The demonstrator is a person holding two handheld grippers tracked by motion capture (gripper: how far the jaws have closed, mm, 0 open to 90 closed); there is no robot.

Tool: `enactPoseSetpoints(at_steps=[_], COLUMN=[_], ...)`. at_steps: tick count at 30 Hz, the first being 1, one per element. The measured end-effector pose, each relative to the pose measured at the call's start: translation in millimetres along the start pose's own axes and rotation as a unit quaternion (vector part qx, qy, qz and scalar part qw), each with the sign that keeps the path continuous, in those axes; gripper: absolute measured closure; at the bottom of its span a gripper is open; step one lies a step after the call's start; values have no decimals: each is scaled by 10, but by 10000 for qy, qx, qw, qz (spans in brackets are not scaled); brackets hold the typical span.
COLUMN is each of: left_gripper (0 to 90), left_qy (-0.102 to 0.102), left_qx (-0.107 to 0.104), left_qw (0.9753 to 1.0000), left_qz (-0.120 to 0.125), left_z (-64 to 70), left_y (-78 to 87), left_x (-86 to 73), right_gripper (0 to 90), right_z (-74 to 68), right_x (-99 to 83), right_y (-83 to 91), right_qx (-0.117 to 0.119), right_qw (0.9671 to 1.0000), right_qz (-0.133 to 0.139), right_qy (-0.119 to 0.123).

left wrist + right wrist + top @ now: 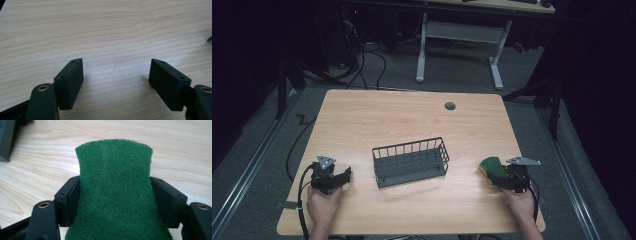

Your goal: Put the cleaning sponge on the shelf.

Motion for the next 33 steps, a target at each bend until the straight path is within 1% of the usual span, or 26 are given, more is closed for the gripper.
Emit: enactPoseSetpoints(at_steps=[3, 4, 5, 6, 8, 11, 14, 15, 16, 19, 25, 31, 33], left_gripper=[283, 283, 283, 283, 278, 278, 278, 279, 278, 279, 278, 278, 278], left_qy=[-19, -22, -21, -24, -30, -30, -33, -35, -33, -31, -32, -32, -33], left_qx=[-1, -2, -4, -11, -16, -20, -30, -32, -31, -20, -19, -15, -16], left_qw=[10000, 10000, 10000, 10000, 10000, 10000, 10000, 10000, 10000, 10000, 10000, 10000, 10000], left_qz=[1, -1, -1, -6, 0, -4, -9, -10, -8, 0, 1, -1, -1], left_z=[-4, -4, -4, -4, 0, 0, -1, -2, -1, 2, 2, 2, 2], left_y=[-5, -5, -5, -5, -4, -4, -3, -3, -3, -3, -3, -3, -3], left_x=[7, 7, 7, 7, 5, 5, 5, 5, 4, 3, 3, 3, 3], right_gripper=[303, 303, 303, 304, 304, 304, 304, 304, 304, 304, 305, 305, 305], right_z=[-41, -43, -55, -56, -62, -56, -82, -85, -100, -127, -183, -246, -278], right_x=[40, 56, 67, 76, 95, 124, 154, 161, 168, 202, 323, 460, 501], right_y=[38, 43, 52, 58, 95, 130, 154, 160, 173, 212, 315, 374, 386], right_qx=[34, 25, 24, 18, 82, 87, 94, 97, 126, 171, 198, 276, 332], right_qw=[10000, 9999, 9999, 9999, 9998, 9997, 9997, 9995, 9995, 9991, 9980, 9968, 9964], right_qz=[33, 35, 7, 20, 65, 106, 104, 136, 151, 224, 311, 403, 434], right_qy=[76, 138, 114, 150, 161, 206, 218, 264, 253, 320, 510, 636, 646])
Point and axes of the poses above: each handheld gripper's, and its own axes: y roughly backward along the jaws, x roughly out of its top, z roughly to its right, the point moved 1 cm from there along -y, roughly forward along the jaws, and after that the axes turned 15 degrees about -z, right-handed, at the moved point
